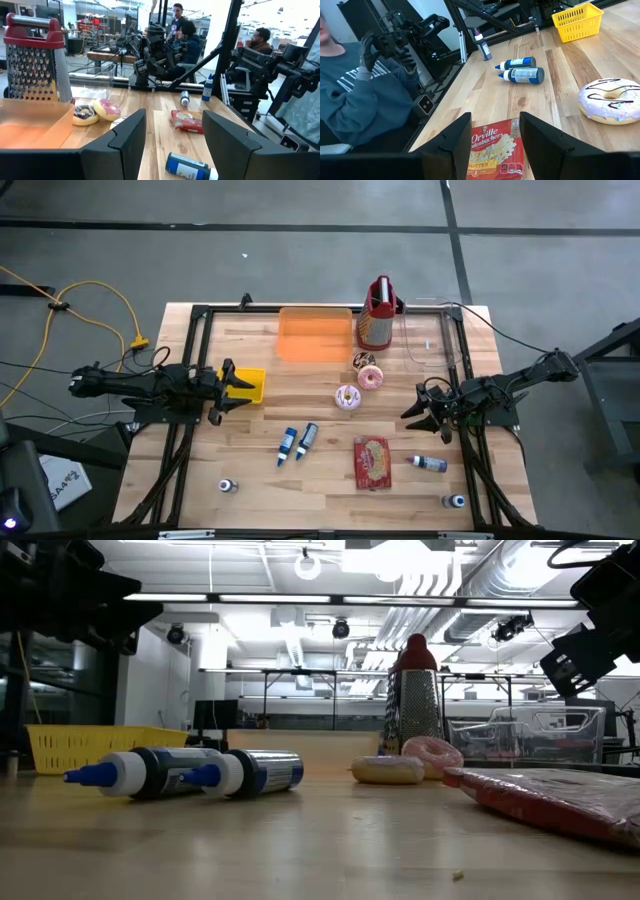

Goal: Pick & Place Food Item
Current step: Put the left violet food coloring bottle into the transparent bin

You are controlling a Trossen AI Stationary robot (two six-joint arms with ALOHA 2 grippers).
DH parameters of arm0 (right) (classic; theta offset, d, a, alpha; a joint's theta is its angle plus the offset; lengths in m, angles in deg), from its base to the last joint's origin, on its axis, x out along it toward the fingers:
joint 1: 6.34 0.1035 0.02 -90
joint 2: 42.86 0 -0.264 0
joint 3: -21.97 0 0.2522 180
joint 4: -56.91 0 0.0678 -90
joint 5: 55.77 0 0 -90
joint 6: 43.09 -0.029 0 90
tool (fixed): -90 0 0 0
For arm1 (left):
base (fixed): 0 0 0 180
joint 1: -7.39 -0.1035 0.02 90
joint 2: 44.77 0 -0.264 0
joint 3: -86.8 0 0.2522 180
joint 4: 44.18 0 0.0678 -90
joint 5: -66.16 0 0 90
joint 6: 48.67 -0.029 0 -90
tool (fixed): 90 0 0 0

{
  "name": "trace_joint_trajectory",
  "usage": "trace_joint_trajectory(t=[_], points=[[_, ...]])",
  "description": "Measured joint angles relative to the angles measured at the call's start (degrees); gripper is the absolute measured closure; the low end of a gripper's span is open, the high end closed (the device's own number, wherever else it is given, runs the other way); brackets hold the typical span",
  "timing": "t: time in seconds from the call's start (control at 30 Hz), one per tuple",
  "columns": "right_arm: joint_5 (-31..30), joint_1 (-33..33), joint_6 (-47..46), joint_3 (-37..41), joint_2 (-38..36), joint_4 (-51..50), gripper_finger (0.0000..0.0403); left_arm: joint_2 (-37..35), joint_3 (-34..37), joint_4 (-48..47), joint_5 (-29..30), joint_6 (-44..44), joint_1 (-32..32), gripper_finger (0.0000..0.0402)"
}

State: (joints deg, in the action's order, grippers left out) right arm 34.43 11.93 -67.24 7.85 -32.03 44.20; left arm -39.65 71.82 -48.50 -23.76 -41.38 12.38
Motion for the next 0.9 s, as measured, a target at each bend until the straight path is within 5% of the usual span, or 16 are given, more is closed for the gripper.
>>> trace_joint_trajectory(t=[0.9], points=[[0.0, 0.0, 0.0, 0.0, 0.0, 0.0, 0.0250, 0.0, -2.5, -4.0, -1.5, 6.1, 0.8, 0.0213]])
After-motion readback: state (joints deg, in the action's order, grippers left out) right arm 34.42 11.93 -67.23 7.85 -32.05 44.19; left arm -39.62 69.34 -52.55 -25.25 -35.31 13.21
